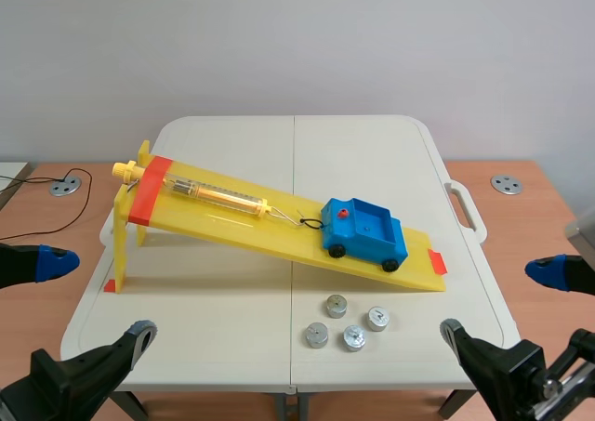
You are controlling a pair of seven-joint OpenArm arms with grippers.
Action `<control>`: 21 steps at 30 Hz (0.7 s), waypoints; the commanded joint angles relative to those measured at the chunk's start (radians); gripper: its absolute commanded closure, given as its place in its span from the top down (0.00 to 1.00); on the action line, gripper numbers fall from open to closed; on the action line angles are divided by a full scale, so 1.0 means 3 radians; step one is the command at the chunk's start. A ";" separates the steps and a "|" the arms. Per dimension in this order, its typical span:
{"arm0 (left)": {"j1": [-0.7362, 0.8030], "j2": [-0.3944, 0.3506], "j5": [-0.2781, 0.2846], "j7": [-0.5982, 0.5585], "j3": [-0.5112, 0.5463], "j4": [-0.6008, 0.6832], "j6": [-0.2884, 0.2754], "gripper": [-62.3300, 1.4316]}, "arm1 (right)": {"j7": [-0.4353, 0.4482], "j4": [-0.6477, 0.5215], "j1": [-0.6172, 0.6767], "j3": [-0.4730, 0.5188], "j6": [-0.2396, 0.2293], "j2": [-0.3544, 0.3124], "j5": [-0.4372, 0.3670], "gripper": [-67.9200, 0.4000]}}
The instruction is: Place the four metal weights on the blue cart on the ramp.
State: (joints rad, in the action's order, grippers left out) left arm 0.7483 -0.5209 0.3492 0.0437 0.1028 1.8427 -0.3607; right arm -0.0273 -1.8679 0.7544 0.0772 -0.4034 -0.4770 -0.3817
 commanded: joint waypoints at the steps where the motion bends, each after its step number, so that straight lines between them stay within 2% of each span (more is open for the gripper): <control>1: 0.0006 -0.0029 0.0267 -0.0496 0.0057 0.0237 -0.0031 1.00 | 0.0399 -0.0178 -0.0022 0.0137 0.0099 -0.0144 -0.0158 0.97; 12: 0.0006 -0.0029 0.0267 -0.0496 0.0057 0.0237 -0.0031 1.00 | 0.0398 -0.0178 -0.0022 0.0137 0.0099 -0.0144 -0.0033 0.97; 21: 0.0006 -0.0029 0.0267 -0.0493 0.0057 0.0237 -0.0031 1.00 | 0.0327 -0.0178 -0.0032 0.0137 0.0099 -0.0144 -0.0033 0.97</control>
State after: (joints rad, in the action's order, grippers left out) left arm 0.7483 -0.5209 0.3492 0.0437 0.1028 1.8427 -0.3607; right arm -0.0284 -1.8679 0.7544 0.0772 -0.4034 -0.4770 -0.3546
